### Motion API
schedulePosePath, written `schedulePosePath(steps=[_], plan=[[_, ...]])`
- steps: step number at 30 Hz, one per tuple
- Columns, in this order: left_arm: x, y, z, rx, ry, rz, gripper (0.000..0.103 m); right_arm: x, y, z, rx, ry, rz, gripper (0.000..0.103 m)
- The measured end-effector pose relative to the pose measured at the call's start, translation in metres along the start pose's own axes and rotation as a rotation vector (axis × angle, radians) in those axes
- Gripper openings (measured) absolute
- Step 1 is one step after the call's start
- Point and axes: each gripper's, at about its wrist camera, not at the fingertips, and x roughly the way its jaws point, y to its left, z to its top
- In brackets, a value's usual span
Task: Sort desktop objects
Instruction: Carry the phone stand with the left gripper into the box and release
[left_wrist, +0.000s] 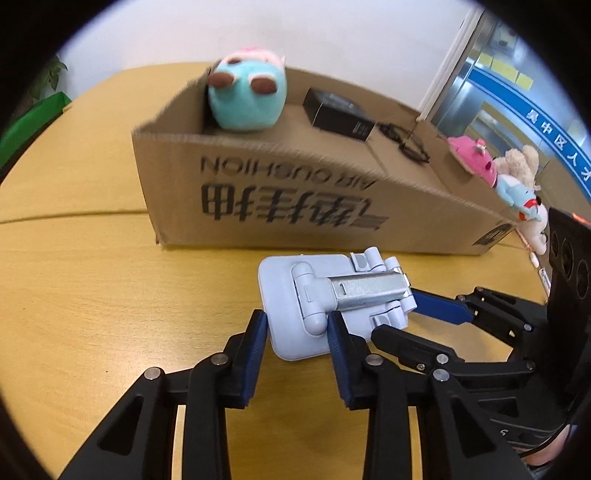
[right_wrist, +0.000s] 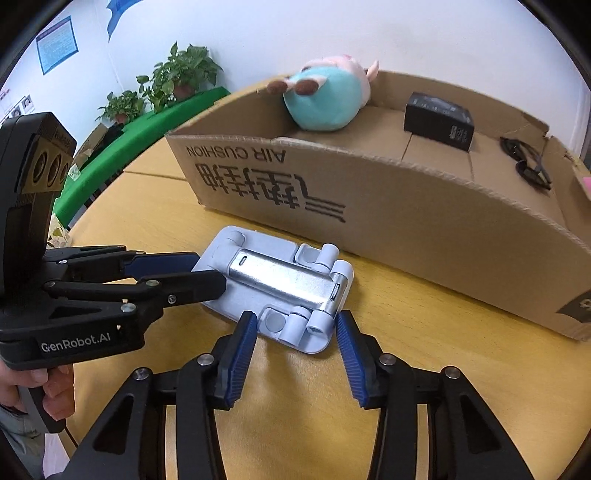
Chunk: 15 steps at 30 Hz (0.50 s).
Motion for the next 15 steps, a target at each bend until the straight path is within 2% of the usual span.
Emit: schedulePosePath(steps=[6, 15], plan=[[-0.032, -0.030, 0.018, 0.031, -0.093, -0.014, 0.032, -0.051, -0.002, 0.010, -0.002, -0.116, -0.029, 0.043], [-0.056, -0.091, 0.080, 0.163, -0.205, -0.054, 0.032, -0.117, -0.038, 0.044, 0.027, -0.268, -0.116, 0.043]])
